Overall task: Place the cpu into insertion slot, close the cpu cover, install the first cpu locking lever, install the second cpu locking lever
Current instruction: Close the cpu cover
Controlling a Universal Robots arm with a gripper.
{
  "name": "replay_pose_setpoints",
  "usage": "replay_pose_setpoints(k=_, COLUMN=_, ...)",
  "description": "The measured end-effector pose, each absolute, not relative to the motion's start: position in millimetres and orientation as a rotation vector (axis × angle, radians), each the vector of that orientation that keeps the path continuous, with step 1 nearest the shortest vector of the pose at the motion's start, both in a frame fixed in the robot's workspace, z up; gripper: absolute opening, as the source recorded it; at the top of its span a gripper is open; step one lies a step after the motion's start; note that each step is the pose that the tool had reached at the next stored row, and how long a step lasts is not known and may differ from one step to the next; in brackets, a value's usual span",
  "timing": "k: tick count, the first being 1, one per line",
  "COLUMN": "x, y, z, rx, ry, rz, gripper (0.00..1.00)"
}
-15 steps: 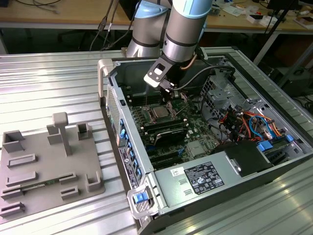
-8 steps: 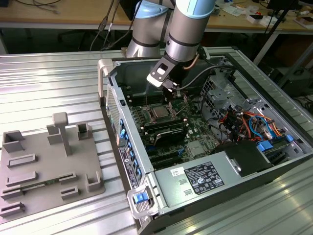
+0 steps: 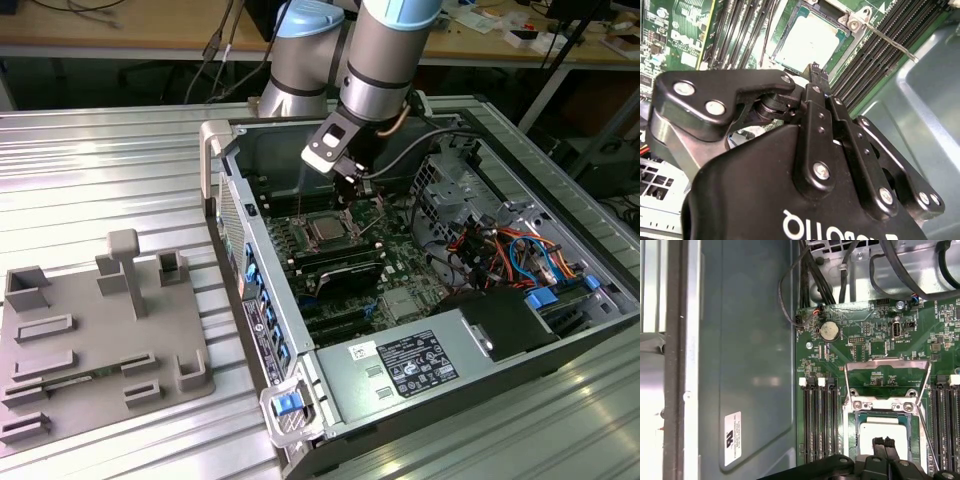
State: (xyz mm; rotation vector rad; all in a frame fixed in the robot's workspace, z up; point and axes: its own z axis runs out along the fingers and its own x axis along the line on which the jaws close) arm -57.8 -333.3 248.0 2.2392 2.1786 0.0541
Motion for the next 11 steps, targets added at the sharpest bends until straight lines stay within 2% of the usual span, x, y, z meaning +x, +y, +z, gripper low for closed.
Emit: replay_pose_setpoints(k=11, x=-45, y=-333, z=248, rx=2.239, ry=2.179, rz=0.054, gripper=0.11)
